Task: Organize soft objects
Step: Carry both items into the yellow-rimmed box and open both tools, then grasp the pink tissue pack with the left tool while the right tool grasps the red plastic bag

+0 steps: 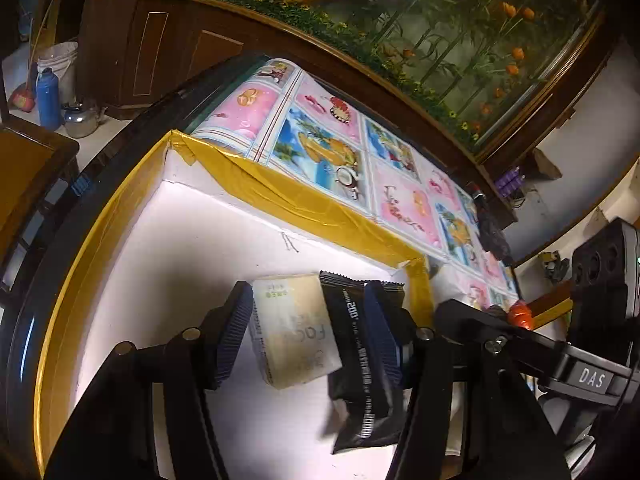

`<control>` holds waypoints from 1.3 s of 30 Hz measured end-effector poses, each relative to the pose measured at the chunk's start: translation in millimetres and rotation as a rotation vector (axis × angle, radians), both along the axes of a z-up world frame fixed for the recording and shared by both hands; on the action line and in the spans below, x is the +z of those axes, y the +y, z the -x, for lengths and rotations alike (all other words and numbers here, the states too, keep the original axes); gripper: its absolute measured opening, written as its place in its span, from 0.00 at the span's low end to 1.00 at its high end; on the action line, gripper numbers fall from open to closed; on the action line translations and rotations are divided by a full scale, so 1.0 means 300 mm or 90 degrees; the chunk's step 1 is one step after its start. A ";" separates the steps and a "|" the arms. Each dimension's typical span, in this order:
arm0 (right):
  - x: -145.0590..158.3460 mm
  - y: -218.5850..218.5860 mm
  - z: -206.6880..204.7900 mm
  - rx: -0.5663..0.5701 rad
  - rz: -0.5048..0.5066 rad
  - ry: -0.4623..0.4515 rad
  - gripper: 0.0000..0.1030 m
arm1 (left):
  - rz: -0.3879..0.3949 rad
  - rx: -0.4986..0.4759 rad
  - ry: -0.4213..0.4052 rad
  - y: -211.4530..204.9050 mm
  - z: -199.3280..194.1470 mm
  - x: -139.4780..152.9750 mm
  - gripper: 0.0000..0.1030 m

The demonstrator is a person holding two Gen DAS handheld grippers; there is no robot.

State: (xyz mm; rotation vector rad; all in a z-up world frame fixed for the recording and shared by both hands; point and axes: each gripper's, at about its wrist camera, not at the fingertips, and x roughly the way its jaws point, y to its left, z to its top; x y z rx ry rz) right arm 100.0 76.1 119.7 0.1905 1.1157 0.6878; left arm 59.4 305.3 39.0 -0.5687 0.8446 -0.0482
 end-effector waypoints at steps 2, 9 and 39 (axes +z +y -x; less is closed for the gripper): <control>0.054 -0.028 0.060 0.009 0.005 -0.040 0.60 | 0.004 0.009 0.000 0.003 0.032 0.031 0.55; 0.204 -0.323 0.295 -0.008 -0.005 -0.142 0.72 | -0.011 0.015 -0.051 -0.096 0.226 0.162 0.55; 0.086 -1.199 0.776 -0.167 -0.026 -0.120 0.74 | -0.119 -0.338 0.010 -0.798 0.492 0.095 0.56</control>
